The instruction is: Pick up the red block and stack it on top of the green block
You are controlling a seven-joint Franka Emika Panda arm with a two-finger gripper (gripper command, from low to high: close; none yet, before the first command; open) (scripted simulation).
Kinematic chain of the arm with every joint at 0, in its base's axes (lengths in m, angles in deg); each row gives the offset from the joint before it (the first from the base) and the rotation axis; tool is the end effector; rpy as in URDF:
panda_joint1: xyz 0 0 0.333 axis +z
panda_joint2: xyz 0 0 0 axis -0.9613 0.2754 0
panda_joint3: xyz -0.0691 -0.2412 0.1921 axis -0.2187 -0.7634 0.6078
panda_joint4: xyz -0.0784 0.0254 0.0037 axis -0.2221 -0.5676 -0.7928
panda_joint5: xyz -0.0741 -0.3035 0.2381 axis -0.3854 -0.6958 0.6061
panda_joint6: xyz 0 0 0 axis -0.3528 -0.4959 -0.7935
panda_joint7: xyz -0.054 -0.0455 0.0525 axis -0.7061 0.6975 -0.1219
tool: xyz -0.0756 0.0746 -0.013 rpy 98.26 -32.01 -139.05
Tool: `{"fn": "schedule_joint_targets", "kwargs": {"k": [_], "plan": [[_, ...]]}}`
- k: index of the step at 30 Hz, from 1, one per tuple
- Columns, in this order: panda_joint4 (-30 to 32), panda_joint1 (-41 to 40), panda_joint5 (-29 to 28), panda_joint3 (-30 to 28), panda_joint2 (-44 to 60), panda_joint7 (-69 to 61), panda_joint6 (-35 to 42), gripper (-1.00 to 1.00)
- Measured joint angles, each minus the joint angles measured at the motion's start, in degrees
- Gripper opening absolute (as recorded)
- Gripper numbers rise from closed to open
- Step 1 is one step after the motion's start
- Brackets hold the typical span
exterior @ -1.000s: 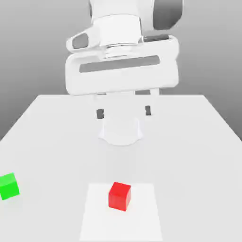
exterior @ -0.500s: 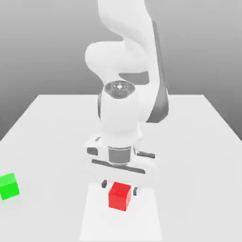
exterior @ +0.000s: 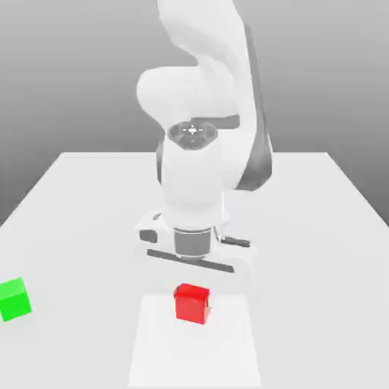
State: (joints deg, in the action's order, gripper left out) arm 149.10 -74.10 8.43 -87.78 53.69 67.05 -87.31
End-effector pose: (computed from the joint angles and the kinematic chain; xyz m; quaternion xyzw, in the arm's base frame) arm 0.3825 -0.0077 0.2058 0.8506 -0.5258 0.0009 0.0001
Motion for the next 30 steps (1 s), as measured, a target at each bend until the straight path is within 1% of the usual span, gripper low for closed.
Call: {"fn": "schedule_joint_targets", "kwargs": {"k": [3,12,23,25,28,29,30], "plan": [[-1.5,-2.8,-0.1,-1.9,-0.4,-5.7,2.0,-1.0],[-7.6,-16.2,0.3,-6.8,1.5,-27.1,6.2,-1.0],[-15.1,-31.1,2.5,-12.1,4.2,-54.7,11.3,-1.0],[-16.0,-32.5,3.6,-12.1,6.2,-58.2,10.2,-1.0],[-16.6,-33.7,6.5,-10.8,11.7,-61.0,5.3,-1.0],[-16.7,-34.3,7.4,-10.1,13.6,-61.8,3.6,1.0],[-16.7,-34.3,7.4,-10.1,13.6,-61.8,3.6,1.0]]}}
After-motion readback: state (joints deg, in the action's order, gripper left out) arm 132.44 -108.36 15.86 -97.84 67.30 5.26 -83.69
